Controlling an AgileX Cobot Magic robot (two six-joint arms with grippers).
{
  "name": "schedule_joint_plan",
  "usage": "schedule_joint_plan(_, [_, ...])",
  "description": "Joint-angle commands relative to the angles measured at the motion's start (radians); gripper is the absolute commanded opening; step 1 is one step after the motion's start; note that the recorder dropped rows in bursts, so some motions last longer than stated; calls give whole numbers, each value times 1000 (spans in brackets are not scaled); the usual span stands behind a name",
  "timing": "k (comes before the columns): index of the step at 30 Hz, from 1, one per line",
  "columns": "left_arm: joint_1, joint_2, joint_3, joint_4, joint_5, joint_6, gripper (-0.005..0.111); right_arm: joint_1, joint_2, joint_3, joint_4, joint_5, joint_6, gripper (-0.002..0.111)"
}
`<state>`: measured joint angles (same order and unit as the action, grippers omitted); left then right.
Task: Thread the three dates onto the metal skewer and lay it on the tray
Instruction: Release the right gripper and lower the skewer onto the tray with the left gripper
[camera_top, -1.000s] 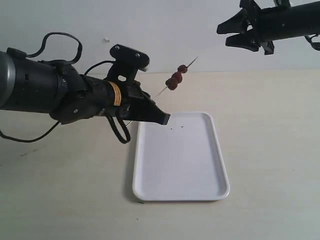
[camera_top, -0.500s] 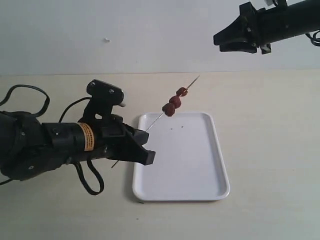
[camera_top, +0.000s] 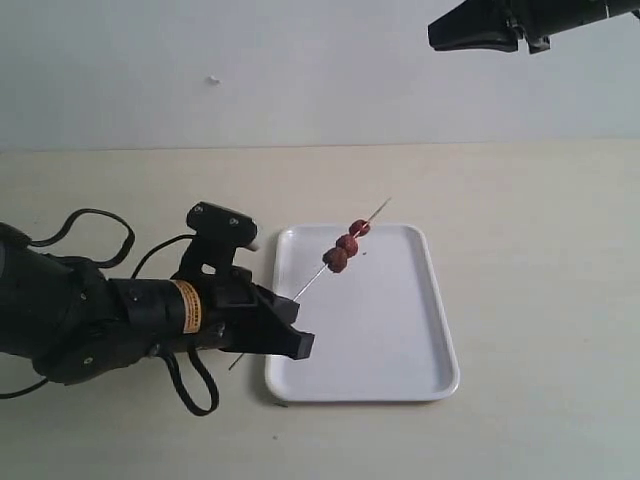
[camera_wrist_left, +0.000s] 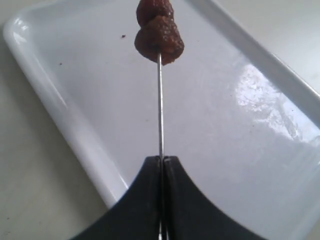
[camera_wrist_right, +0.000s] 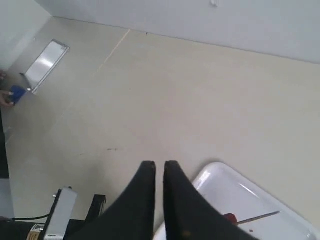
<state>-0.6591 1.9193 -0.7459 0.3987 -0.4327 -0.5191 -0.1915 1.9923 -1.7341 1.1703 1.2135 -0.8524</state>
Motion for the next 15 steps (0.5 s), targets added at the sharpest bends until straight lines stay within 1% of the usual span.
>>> schedule_joint_plan(1, [-2, -5, -1, -2, -14, -49, 0, 17, -43, 2, 2, 8, -47, 7])
schedule_joint_plan(5, [-2, -5, -12, 65, 37, -134, 0, 29, -47, 2, 13, 8, -69, 7])
schedule_joint_plan(9, [-8, -5, -66, 155, 175, -230, 0, 39, -47, 2, 21, 8, -85, 7])
schedule_joint_plan(15, [-41, -5, -106, 306, 195, -351, 0, 41, -47, 2, 25, 8, -88, 7])
